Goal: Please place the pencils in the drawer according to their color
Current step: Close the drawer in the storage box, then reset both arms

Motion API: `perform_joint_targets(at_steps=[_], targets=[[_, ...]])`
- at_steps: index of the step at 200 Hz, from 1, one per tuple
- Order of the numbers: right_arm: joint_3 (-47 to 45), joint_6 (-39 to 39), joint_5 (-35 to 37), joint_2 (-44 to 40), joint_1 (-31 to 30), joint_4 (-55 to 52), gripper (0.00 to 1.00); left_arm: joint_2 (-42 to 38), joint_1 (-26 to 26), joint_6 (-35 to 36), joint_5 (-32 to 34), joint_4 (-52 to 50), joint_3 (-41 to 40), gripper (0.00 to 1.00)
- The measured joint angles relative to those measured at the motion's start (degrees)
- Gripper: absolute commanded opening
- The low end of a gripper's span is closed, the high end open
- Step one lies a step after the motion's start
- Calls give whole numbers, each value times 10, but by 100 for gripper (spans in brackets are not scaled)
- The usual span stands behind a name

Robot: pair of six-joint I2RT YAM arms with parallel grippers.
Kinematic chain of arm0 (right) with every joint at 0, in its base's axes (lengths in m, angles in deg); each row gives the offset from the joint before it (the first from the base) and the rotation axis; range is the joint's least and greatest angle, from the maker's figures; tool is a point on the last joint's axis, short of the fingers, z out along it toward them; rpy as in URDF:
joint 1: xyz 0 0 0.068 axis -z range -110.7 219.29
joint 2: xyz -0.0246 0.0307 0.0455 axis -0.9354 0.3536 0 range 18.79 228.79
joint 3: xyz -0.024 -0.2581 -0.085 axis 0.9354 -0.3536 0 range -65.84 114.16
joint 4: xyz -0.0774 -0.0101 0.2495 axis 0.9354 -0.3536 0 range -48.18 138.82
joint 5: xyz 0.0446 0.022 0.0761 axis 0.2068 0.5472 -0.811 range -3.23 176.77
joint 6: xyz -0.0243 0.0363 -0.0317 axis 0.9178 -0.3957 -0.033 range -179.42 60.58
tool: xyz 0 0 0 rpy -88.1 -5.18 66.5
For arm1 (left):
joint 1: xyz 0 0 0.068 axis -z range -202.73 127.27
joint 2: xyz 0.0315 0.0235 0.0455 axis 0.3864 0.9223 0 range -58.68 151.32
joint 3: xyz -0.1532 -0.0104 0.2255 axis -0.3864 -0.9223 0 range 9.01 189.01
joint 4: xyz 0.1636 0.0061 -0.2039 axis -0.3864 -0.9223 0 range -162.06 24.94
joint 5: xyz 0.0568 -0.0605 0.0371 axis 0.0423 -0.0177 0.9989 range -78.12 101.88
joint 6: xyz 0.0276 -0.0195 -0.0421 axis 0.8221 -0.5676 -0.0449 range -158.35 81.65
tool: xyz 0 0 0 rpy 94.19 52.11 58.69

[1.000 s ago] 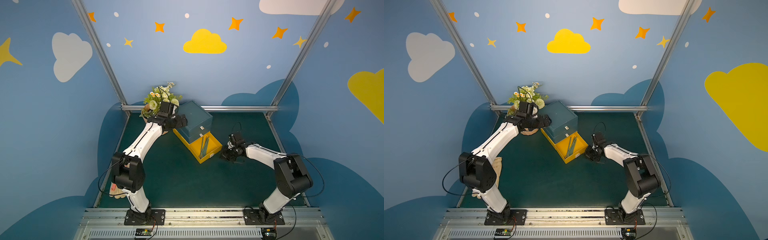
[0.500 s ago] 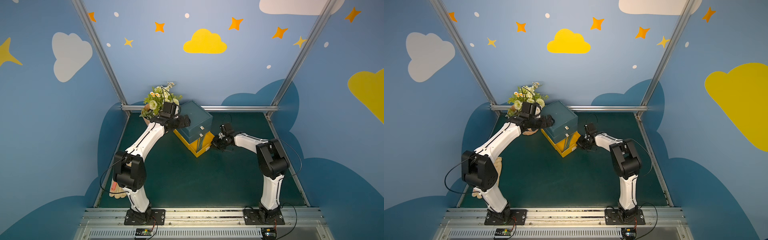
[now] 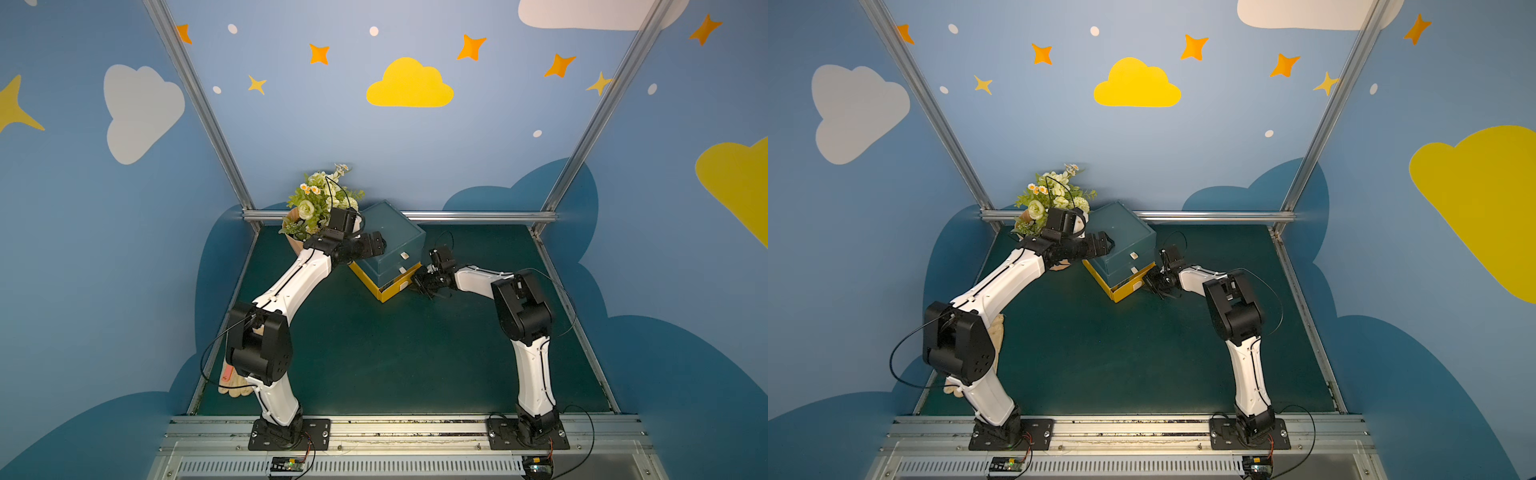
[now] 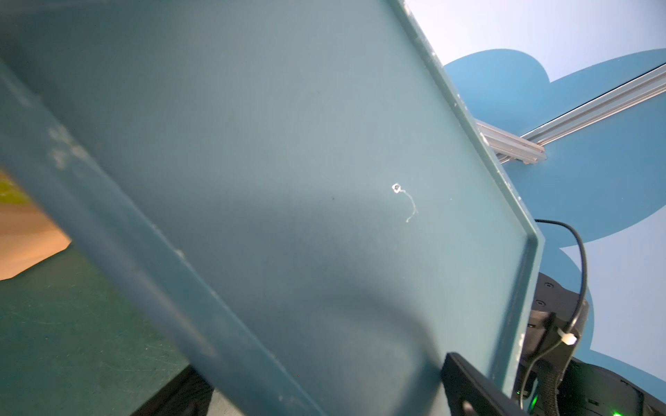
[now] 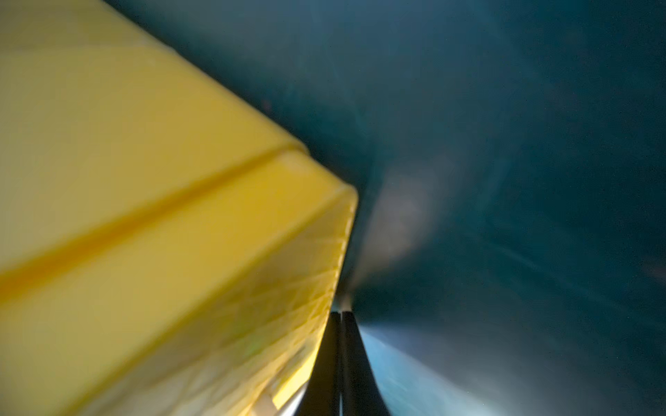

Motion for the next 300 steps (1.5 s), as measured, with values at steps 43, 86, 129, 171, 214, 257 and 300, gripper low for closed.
perform_joint_targets(at_steps=[43, 86, 129, 171, 214, 257, 300], targets=[[9, -33, 0, 10, -5, 22, 0, -3, 0, -7, -3, 13, -10, 100], [5, -76, -10, 18, -4, 48, 0, -6, 2, -14, -3, 20, -16, 100], [-19, -87, -13, 13, -2, 83, 0, -6, 2, -15, -3, 20, -16, 100], [-102, -61, -6, -47, -2, 103, 13, -5, 2, -1, -2, -3, 2, 100], [-186, 2, 2, -206, 31, 56, 36, 3, -12, 30, 0, -67, 90, 100], [-218, 95, 23, -373, 104, -39, 76, -56, -28, 73, 3, -37, 106, 100], [-219, 225, 139, -512, 189, -155, 98, -303, -23, 149, 80, 137, -167, 100]])
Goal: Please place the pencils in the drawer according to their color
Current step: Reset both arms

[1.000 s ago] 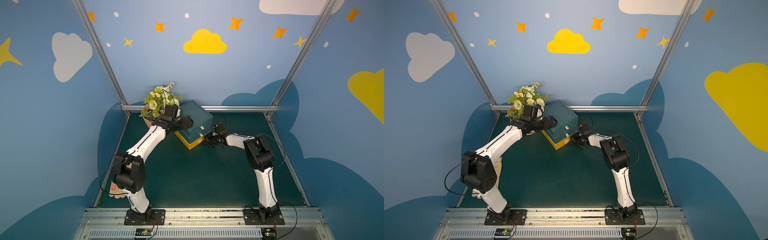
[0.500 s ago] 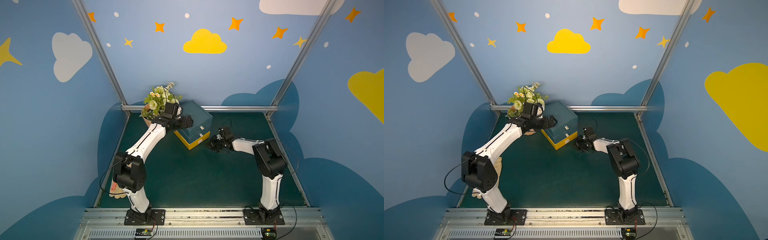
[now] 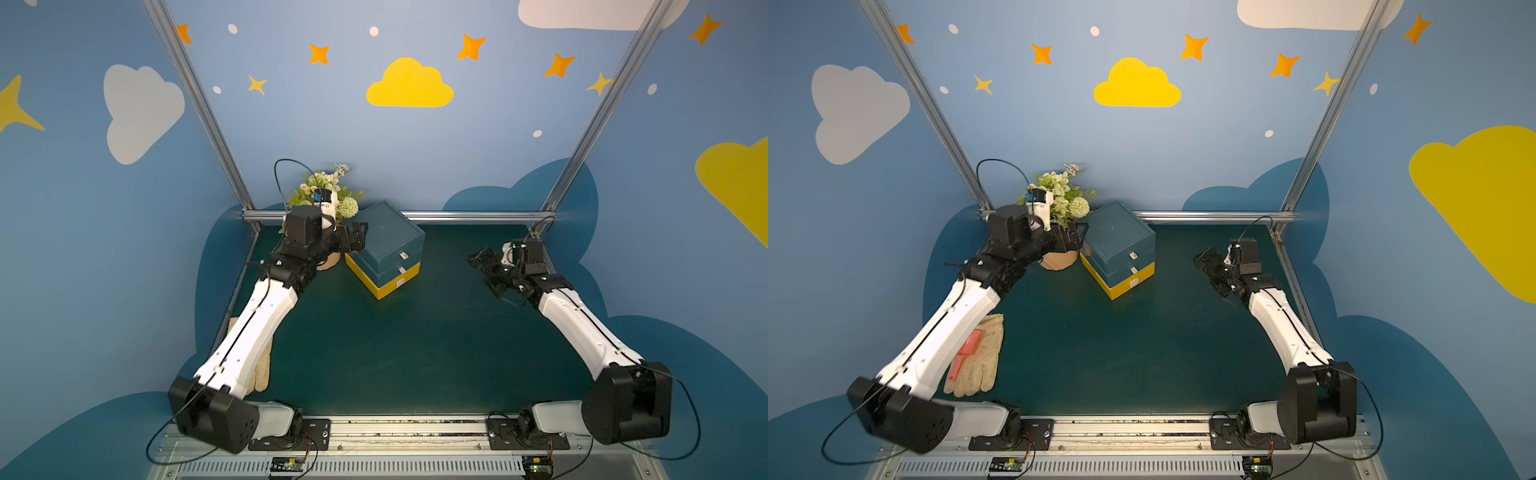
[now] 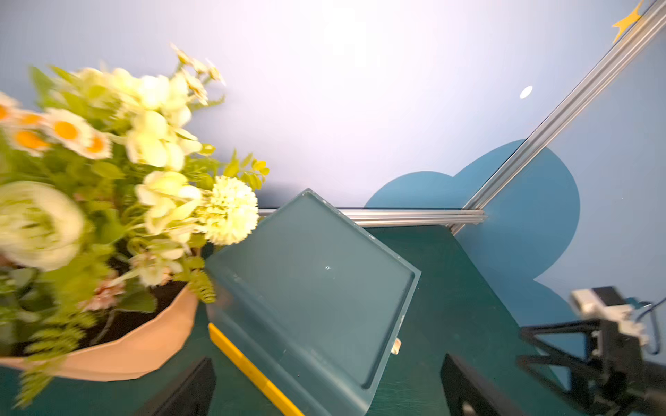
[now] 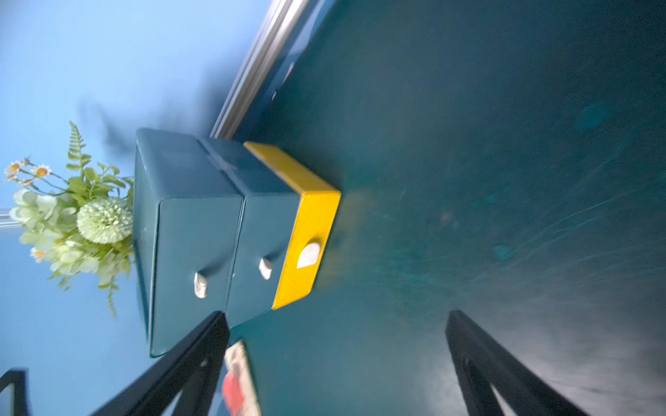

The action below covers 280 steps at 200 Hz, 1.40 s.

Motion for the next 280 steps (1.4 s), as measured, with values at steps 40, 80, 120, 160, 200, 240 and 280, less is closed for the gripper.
perform_joint_targets(at_steps=[40, 80, 120, 160, 200, 240, 280], targets=[[-35, 99, 129, -92, 61, -10, 98, -127, -9, 110, 134, 193, -235, 100], [-141, 176, 227, -111, 85, 66, 98, -100, -85, 131, 214, 257, -340, 100], [-189, 217, 308, -62, 93, 109, 98, -43, -122, 120, 226, 315, -419, 100], [-266, 296, 348, -11, 92, 226, 99, 44, -123, 114, 223, 426, -504, 100], [-355, 355, 314, 23, 91, 373, 99, 147, -128, 111, 197, 519, -505, 100], [-391, 435, 238, 103, 57, 595, 98, 176, -143, 122, 118, 563, -503, 100], [-377, 454, 220, 114, 56, 590, 99, 176, -165, 123, 54, 564, -485, 100]])
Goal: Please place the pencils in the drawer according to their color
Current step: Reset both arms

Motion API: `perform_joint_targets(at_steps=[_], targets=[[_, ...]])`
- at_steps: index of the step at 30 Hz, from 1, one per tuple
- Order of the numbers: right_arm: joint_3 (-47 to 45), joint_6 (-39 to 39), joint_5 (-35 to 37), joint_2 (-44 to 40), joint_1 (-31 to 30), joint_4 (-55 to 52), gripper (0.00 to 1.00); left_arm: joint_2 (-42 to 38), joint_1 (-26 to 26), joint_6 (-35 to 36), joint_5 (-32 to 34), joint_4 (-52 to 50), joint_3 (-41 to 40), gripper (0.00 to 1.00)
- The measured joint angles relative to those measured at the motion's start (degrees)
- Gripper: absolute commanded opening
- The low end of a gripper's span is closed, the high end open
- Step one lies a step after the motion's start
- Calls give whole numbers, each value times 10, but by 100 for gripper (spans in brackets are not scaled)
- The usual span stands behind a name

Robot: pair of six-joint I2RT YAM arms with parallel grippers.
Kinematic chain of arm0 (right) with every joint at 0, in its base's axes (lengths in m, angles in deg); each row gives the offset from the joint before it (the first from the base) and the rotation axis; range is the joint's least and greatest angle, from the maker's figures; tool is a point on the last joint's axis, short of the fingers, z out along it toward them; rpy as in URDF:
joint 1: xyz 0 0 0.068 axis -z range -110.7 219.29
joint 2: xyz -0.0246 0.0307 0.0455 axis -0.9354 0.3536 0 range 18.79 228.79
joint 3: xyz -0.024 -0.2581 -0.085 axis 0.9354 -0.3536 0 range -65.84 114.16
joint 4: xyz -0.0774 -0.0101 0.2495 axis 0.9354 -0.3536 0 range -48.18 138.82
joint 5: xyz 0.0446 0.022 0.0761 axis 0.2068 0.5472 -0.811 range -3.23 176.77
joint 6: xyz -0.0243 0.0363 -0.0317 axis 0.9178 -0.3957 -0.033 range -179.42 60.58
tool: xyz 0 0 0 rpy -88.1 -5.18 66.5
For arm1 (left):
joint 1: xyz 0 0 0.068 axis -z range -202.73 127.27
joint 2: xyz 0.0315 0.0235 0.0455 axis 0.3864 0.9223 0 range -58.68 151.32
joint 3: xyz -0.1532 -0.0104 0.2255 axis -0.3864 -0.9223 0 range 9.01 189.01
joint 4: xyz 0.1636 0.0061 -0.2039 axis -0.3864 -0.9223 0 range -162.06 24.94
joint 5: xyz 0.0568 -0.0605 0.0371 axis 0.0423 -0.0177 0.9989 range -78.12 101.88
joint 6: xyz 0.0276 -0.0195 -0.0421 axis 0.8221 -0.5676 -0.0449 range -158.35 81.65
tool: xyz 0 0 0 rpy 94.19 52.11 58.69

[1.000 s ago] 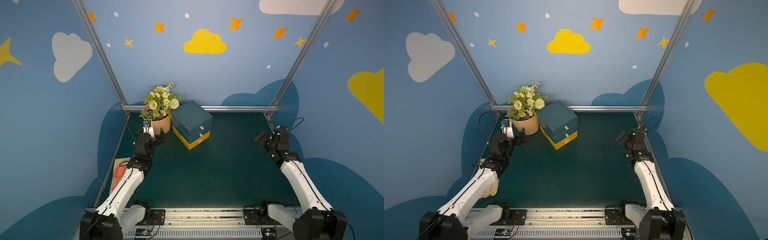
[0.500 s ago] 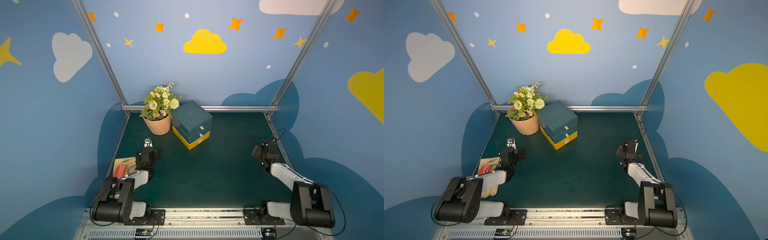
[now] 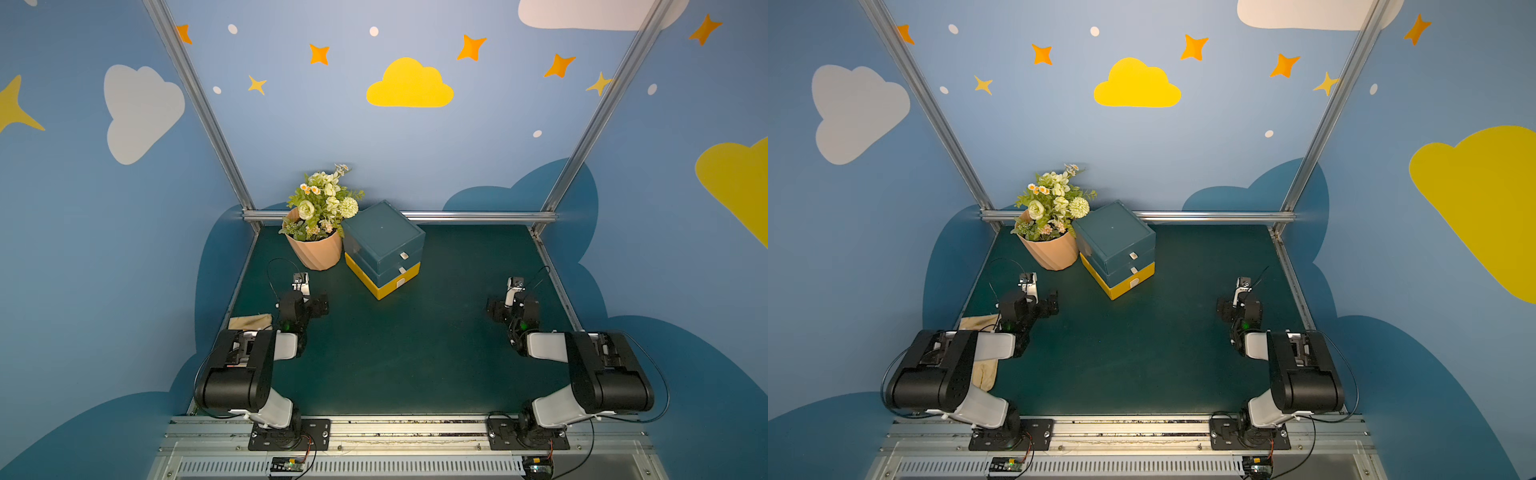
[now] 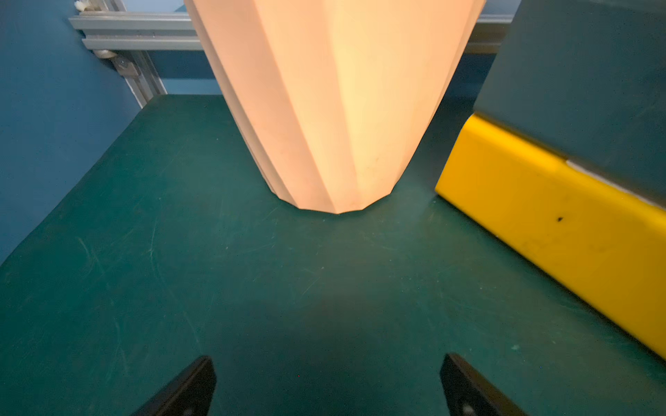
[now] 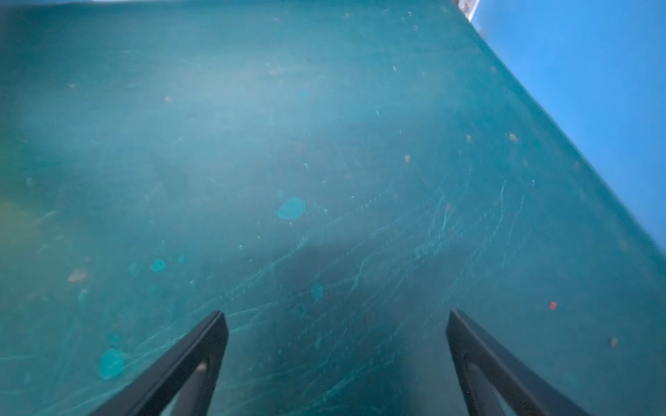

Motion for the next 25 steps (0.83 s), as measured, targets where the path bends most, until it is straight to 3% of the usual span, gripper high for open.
perform_joint_targets(at_steps=[25], targets=[[14, 16, -3, -10, -2, -24, 99, 0, -2, 1, -30, 1, 1, 100]])
